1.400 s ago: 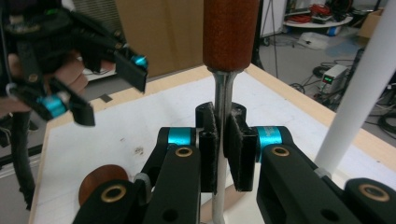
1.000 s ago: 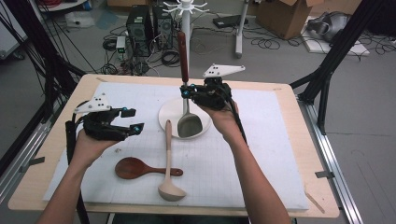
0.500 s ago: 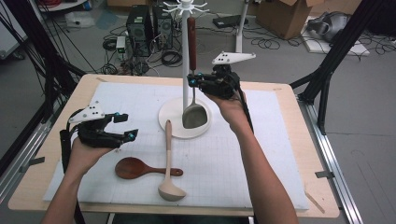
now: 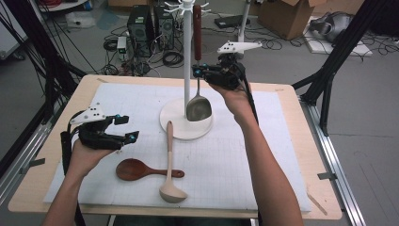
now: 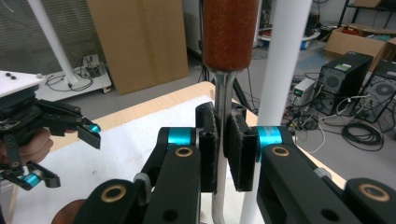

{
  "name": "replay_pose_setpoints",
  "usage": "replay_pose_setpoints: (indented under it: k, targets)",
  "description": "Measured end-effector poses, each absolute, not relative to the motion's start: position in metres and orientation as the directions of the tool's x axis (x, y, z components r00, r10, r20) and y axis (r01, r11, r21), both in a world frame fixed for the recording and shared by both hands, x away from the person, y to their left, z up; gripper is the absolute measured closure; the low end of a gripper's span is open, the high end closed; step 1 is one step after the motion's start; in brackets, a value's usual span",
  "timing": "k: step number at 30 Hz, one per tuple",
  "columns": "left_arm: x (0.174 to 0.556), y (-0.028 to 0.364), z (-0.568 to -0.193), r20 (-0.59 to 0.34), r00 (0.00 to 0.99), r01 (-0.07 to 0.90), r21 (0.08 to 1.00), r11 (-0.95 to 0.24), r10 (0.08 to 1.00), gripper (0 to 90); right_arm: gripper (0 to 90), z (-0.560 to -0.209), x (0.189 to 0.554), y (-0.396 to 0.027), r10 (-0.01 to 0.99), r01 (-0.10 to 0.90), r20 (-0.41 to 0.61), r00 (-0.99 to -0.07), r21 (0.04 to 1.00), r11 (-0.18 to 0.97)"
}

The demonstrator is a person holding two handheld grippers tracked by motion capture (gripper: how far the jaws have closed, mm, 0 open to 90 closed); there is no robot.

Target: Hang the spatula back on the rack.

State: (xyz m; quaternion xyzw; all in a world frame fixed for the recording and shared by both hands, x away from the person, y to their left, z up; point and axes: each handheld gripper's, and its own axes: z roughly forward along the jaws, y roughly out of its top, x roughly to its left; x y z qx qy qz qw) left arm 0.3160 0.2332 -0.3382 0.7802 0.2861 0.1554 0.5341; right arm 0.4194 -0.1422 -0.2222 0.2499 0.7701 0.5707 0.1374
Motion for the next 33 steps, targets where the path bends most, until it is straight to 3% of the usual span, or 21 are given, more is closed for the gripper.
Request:
replay_pose_setpoints:
  k: [26, 33]
  targets:
    - [0.316, 0.234, -0.344, -0.078, 0.787, 0.298, 0.917, -0.266, 0.612, 26.6, 84.0, -0.227, 0.435, -0.138, 0.545, 0.269, 0.098, -0.833, 0.932, 0.244]
    - [0.314, 0.238, -0.35, -0.081, 0.782, 0.304, 0.915, -0.265, 0.618, 26.5, 78.7, -0.228, 0.434, -0.143, 0.531, 0.262, 0.108, -0.84, 0.939, 0.224]
